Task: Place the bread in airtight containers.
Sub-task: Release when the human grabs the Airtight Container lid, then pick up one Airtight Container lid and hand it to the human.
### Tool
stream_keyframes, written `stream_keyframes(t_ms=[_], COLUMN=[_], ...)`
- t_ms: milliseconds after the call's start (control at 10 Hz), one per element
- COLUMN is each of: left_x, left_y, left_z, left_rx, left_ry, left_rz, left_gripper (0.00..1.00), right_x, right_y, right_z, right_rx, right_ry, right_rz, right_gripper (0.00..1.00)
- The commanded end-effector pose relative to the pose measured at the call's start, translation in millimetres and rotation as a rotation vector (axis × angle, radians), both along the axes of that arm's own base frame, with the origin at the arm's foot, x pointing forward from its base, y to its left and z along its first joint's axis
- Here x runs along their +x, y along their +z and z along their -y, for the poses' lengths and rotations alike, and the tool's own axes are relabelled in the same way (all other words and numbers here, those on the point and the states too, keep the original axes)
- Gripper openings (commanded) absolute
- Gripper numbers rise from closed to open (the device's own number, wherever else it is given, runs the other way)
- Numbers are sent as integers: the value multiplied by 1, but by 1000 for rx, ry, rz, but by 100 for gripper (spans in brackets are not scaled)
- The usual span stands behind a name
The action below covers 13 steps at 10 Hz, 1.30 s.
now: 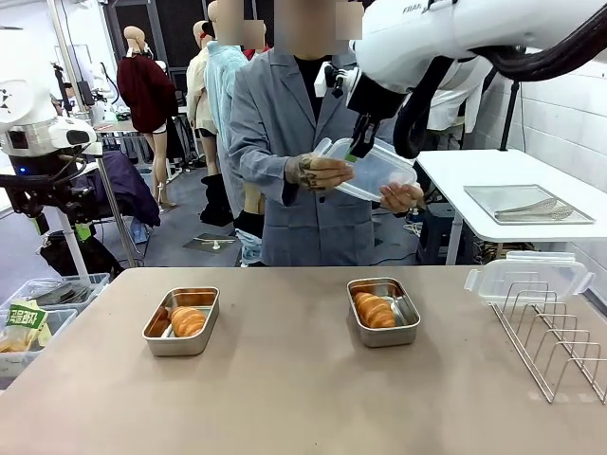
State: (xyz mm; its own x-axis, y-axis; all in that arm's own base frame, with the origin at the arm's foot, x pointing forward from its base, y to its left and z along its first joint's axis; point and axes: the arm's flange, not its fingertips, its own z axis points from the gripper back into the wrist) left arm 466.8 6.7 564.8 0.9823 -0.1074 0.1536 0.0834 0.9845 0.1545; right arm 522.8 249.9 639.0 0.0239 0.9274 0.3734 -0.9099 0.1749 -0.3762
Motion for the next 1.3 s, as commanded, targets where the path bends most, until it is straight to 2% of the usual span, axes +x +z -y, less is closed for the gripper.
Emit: stream_keyframes(t_ms=[0, 100, 200, 400, 600, 800, 900, 1000, 1200], left_x=[0, 0, 0, 0, 0, 0, 0, 0, 0], left_y=[0, 0, 0, 0, 0, 0, 0, 0, 0], left_z=[0, 0, 0, 0, 0, 0, 0, 0, 0], left_rx=[8, 8, 8, 8, 8, 8, 8, 8, 8], left_ry=[17, 17, 17, 17, 17, 17, 17, 17, 17], left_rz=[15, 15, 15, 15, 15, 15, 15, 15, 15], left_gripper=[81, 81, 81, 81, 81, 81, 81, 81, 81], right_x=[-22, -32, -39, -55, -63, -59, -56, -59, -59], right_y=[16, 16, 14, 8, -5, -20, -29, -12, -12], right_z=[37, 59, 79, 118, 146, 167, 178, 160, 160], right_rx=[-83, -127, -168, -226, -276, -294, -309, -275, -275], right_ry=[37, 105, 134, 225, 222, 195, 214, 195, 195], right_rz=[-137, -227, -287, -359, -450, -492, -506, -481, -481], right_gripper=[70, 89, 100, 100, 100, 100, 100, 100, 100])
